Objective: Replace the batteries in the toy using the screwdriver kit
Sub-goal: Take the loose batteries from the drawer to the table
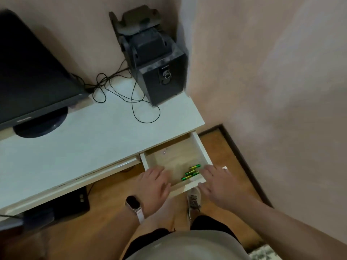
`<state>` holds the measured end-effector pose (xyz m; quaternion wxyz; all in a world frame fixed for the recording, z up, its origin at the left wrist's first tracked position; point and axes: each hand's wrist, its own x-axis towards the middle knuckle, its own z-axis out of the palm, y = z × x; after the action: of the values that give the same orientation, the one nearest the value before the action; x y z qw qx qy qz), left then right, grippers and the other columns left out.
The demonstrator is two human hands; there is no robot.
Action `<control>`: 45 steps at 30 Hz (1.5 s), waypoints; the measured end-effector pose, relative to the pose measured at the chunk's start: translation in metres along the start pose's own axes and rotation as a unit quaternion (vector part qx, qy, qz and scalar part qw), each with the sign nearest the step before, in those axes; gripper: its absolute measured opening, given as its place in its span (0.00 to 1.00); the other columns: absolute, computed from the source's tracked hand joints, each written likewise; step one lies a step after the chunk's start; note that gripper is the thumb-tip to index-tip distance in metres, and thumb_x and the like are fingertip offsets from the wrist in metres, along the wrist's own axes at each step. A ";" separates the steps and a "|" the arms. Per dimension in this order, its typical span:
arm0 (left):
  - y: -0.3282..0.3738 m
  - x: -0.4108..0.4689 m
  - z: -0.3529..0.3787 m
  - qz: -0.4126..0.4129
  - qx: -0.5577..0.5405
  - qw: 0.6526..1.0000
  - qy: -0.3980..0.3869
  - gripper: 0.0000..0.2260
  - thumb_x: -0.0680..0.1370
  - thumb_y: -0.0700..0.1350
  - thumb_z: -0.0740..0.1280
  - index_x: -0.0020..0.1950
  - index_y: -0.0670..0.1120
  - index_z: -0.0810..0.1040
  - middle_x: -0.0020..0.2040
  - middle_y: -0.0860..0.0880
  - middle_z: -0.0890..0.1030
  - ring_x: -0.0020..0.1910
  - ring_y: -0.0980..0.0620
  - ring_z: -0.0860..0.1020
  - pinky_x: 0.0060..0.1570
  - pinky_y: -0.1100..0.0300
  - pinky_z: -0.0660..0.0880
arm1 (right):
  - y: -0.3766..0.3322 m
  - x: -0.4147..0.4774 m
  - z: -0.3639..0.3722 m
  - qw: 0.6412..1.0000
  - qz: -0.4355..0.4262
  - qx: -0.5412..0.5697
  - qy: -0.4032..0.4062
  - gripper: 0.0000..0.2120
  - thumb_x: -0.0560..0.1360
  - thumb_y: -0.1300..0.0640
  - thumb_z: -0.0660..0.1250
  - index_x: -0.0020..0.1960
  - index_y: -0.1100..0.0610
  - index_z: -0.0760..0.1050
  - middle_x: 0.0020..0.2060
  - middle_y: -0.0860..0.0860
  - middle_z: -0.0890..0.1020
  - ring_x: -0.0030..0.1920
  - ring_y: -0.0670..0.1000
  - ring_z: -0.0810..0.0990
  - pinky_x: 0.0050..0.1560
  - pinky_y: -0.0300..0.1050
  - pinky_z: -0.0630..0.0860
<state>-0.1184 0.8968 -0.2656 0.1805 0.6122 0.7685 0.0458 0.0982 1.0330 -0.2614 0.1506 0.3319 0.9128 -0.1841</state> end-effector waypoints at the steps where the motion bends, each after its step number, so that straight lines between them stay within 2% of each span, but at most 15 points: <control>1: 0.004 0.012 0.004 -0.004 -0.008 1.000 -0.011 0.19 0.77 0.54 0.59 0.64 0.51 0.78 0.61 0.48 0.81 0.58 0.45 0.80 0.54 0.48 0.78 | 0.009 0.007 0.000 1.000 -0.010 -0.002 -0.009 0.24 0.79 0.39 0.50 0.71 0.47 0.65 0.70 0.46 0.70 0.68 0.49 0.69 0.65 0.48 0.70; 3: 0.009 0.032 0.014 -0.029 -0.032 0.998 -0.046 0.20 0.80 0.54 0.60 0.71 0.51 0.74 0.68 0.48 0.77 0.66 0.45 0.76 0.63 0.48 0.73 | 0.024 0.019 0.002 0.999 -0.027 0.008 -0.029 0.24 0.79 0.40 0.51 0.72 0.48 0.65 0.71 0.47 0.68 0.69 0.50 0.68 0.66 0.49 0.68; 5: 0.010 0.049 0.030 -0.061 -0.072 0.991 -0.090 0.22 0.81 0.55 0.59 0.74 0.51 0.71 0.71 0.49 0.74 0.69 0.46 0.72 0.67 0.51 0.69 | 0.031 0.029 0.006 0.998 -0.037 0.021 -0.038 0.24 0.79 0.40 0.51 0.71 0.48 0.65 0.71 0.47 0.68 0.69 0.50 0.67 0.67 0.48 0.67; 7: 0.010 0.062 0.049 -0.087 -0.109 0.981 -0.132 0.22 0.81 0.55 0.59 0.74 0.51 0.70 0.70 0.49 0.74 0.68 0.46 0.72 0.67 0.53 0.69 | 0.035 0.038 0.013 0.998 -0.038 0.036 -0.045 0.25 0.78 0.39 0.49 0.70 0.48 0.66 0.70 0.48 0.70 0.68 0.50 0.68 0.66 0.49 0.69; 10: 0.007 0.080 0.077 -0.105 -0.139 0.964 -0.200 0.19 0.81 0.55 0.60 0.71 0.53 0.72 0.64 0.48 0.77 0.62 0.46 0.75 0.60 0.54 0.73 | 0.040 0.050 0.026 0.997 -0.041 0.028 -0.064 0.25 0.78 0.41 0.51 0.70 0.50 0.67 0.69 0.49 0.70 0.68 0.51 0.68 0.65 0.52 0.69; 13: 0.006 0.097 0.101 -0.098 -0.176 0.956 -0.214 0.19 0.81 0.52 0.61 0.72 0.55 0.71 0.67 0.48 0.76 0.64 0.45 0.75 0.63 0.55 0.72 | 0.037 0.064 0.035 0.996 -0.069 -0.002 -0.059 0.20 0.75 0.44 0.58 0.63 0.51 0.73 0.61 0.50 0.76 0.64 0.53 0.74 0.62 0.51 0.71; 16: 0.003 0.110 0.127 -0.111 -0.196 0.949 -0.219 0.23 0.80 0.53 0.61 0.75 0.56 0.67 0.74 0.49 0.72 0.71 0.47 0.71 0.72 0.55 0.66 | 0.032 0.078 0.043 0.996 -0.071 -0.007 -0.051 0.18 0.72 0.45 0.57 0.56 0.50 0.76 0.54 0.48 0.78 0.58 0.52 0.77 0.56 0.50 0.74; 20: 0.001 0.122 0.154 -0.117 -0.199 0.945 -0.230 0.22 0.81 0.53 0.62 0.75 0.52 0.69 0.75 0.48 0.71 0.74 0.48 0.67 0.75 0.58 0.60 | 0.035 0.088 0.057 0.997 -0.073 0.009 -0.037 0.17 0.72 0.45 0.58 0.54 0.52 0.77 0.51 0.49 0.79 0.54 0.54 0.77 0.52 0.52 0.74; 24: 0.003 0.126 0.164 -0.114 -0.221 0.938 -0.241 0.19 0.81 0.49 0.62 0.72 0.49 0.72 0.72 0.46 0.73 0.71 0.47 0.69 0.73 0.59 0.61 | 0.041 0.088 0.067 0.996 -0.075 -0.018 -0.042 0.17 0.72 0.46 0.59 0.54 0.54 0.78 0.51 0.51 0.79 0.53 0.56 0.77 0.54 0.53 0.73; 27: 0.002 0.126 0.167 -0.128 -0.254 0.930 -0.232 0.16 0.80 0.47 0.64 0.68 0.49 0.76 0.66 0.47 0.75 0.65 0.47 0.75 0.68 0.59 0.67 | 0.045 0.082 0.074 0.996 -0.087 -0.015 -0.018 0.15 0.74 0.46 0.61 0.54 0.54 0.78 0.51 0.51 0.79 0.53 0.55 0.77 0.60 0.51 0.71; 30: 0.003 0.129 0.165 -0.145 -0.260 0.923 -0.245 0.05 0.80 0.48 0.65 0.52 0.49 0.78 0.59 0.47 0.76 0.57 0.47 0.76 0.60 0.56 0.72 | 0.046 0.080 0.077 0.996 -0.091 -0.017 -0.011 0.15 0.77 0.45 0.60 0.54 0.54 0.78 0.52 0.51 0.80 0.54 0.55 0.76 0.63 0.51 0.69; 33: 0.005 0.129 0.164 -0.151 -0.254 0.921 -0.253 0.07 0.80 0.50 0.65 0.43 0.52 0.71 0.54 0.47 0.77 0.52 0.47 0.76 0.53 0.55 0.72 | 0.046 0.079 0.076 0.995 -0.092 -0.022 -0.018 0.16 0.78 0.44 0.58 0.55 0.53 0.78 0.53 0.51 0.80 0.55 0.54 0.76 0.65 0.51 0.68; 38: 0.006 0.134 0.161 -0.173 -0.266 0.913 -0.258 0.08 0.79 0.52 0.67 0.41 0.55 0.73 0.46 0.52 0.77 0.45 0.49 0.76 0.46 0.57 0.72 | 0.047 0.077 0.077 0.995 -0.092 -0.030 -0.019 0.17 0.78 0.44 0.57 0.53 0.53 0.78 0.50 0.50 0.79 0.53 0.53 0.75 0.65 0.51 0.66; 42: 0.006 0.142 0.158 -0.141 -0.234 0.921 -0.277 0.07 0.79 0.54 0.67 0.49 0.52 0.82 0.50 0.49 0.81 0.47 0.48 0.79 0.51 0.55 0.77 | 0.048 0.076 0.082 0.995 -0.089 -0.032 -0.010 0.17 0.79 0.44 0.56 0.53 0.54 0.78 0.49 0.50 0.79 0.53 0.53 0.76 0.67 0.51 0.65; 45: 0.006 0.141 0.159 -0.127 -0.229 0.925 -0.276 0.09 0.80 0.52 0.66 0.52 0.51 0.84 0.52 0.48 0.82 0.47 0.49 0.78 0.49 0.58 0.75 | 0.049 0.075 0.083 0.995 -0.086 -0.039 -0.020 0.19 0.79 0.43 0.54 0.54 0.53 0.78 0.49 0.49 0.79 0.54 0.52 0.76 0.69 0.50 0.62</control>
<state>-0.0856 1.0095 -0.4435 0.5250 0.4395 0.7284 0.0260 0.0879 1.0731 -0.3760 0.1655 0.2423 0.9412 -0.1676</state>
